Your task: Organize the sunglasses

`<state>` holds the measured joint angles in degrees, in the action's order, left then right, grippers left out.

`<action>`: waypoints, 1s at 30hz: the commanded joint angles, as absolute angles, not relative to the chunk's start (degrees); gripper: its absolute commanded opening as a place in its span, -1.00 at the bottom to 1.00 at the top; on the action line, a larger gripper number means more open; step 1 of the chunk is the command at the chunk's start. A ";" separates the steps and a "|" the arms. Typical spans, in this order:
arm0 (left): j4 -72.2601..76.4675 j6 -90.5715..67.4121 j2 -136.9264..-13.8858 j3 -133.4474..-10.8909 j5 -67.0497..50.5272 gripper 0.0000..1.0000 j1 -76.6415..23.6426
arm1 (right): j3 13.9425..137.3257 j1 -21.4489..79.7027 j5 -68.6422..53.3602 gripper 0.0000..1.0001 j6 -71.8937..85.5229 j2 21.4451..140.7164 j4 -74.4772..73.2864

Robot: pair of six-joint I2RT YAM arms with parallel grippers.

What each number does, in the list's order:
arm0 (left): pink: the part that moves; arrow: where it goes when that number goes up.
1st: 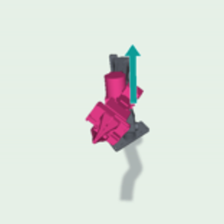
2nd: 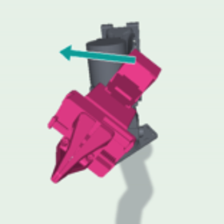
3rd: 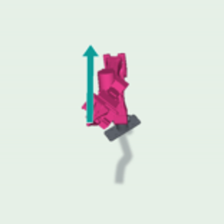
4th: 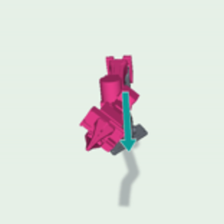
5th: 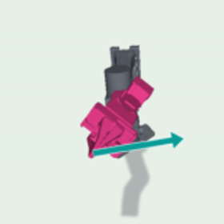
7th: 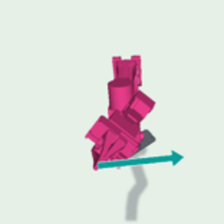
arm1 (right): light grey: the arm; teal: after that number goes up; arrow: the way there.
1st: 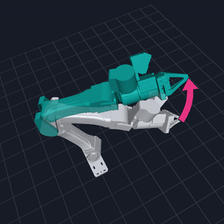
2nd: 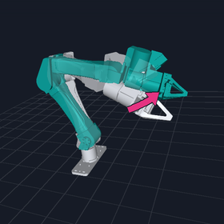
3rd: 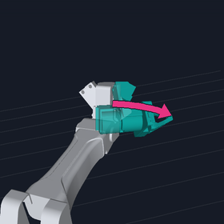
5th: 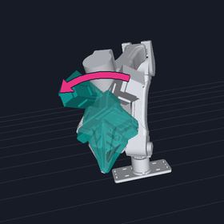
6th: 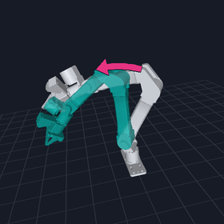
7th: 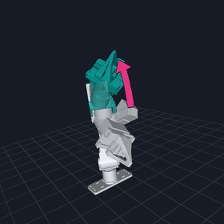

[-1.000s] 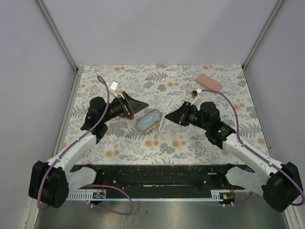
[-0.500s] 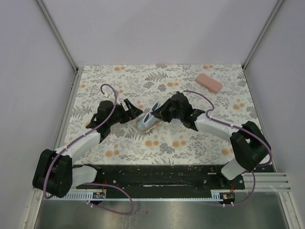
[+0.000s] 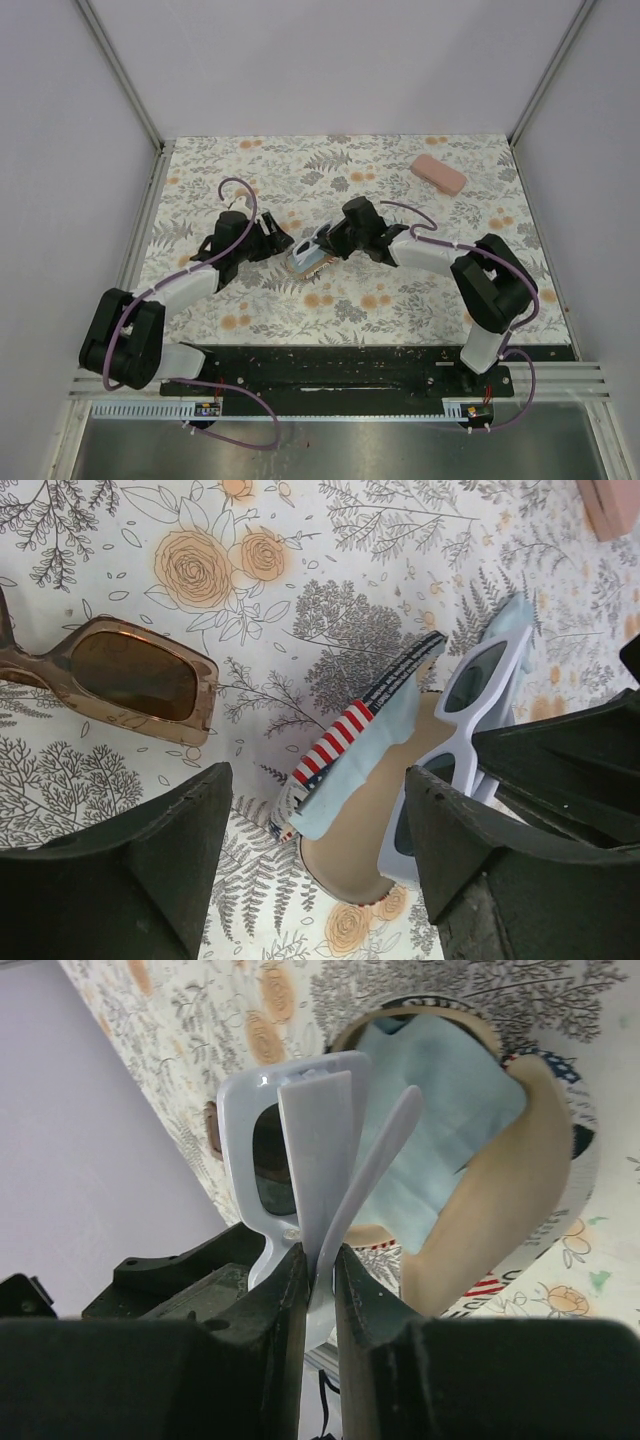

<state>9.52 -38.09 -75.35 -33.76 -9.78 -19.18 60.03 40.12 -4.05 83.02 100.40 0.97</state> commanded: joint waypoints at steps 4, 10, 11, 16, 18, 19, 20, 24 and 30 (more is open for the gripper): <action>12.83 -35.33 -81.20 -38.05 -8.87 0.40 -19.16 | 63.01 40.96 -2.90 -1.00 85.87 103.97 -1.49; 14.24 -35.16 -86.12 -39.90 -11.60 0.28 -19.16 | 66.09 41.22 -3.34 -1.00 85.43 107.66 -2.55; 14.24 -34.98 -86.74 -40.25 -11.78 0.25 -19.16 | 66.53 41.31 -3.25 -1.00 85.26 108.28 -2.90; 14.76 -34.28 -88.42 -40.52 -13.18 0.15 -19.16 | 68.37 41.31 -3.08 -1.00 84.73 110.74 -3.43; 14.68 -34.01 -89.03 -40.78 -13.45 0.13 -19.16 | 69.69 41.31 -2.55 -1.00 83.94 111.53 -4.39; 14.59 -33.93 -89.29 -40.87 -13.62 0.12 -19.16 | 70.39 41.31 -2.29 -1.00 83.41 111.79 -5.18; 14.50 -33.93 -89.56 -40.96 -13.80 0.11 -19.16 | 71.36 41.31 -2.02 -1.00 82.63 112.32 -5.97; 14.76 -34.28 -90.17 -40.78 -14.67 0.09 -19.07 | 76.89 41.57 -1.15 -1.00 77.80 114.69 -12.63; 17.31 -36.56 -91.49 -39.64 -17.66 0.07 -18.99 | 85.94 41.66 -1.58 -1.00 65.85 119.09 -23.27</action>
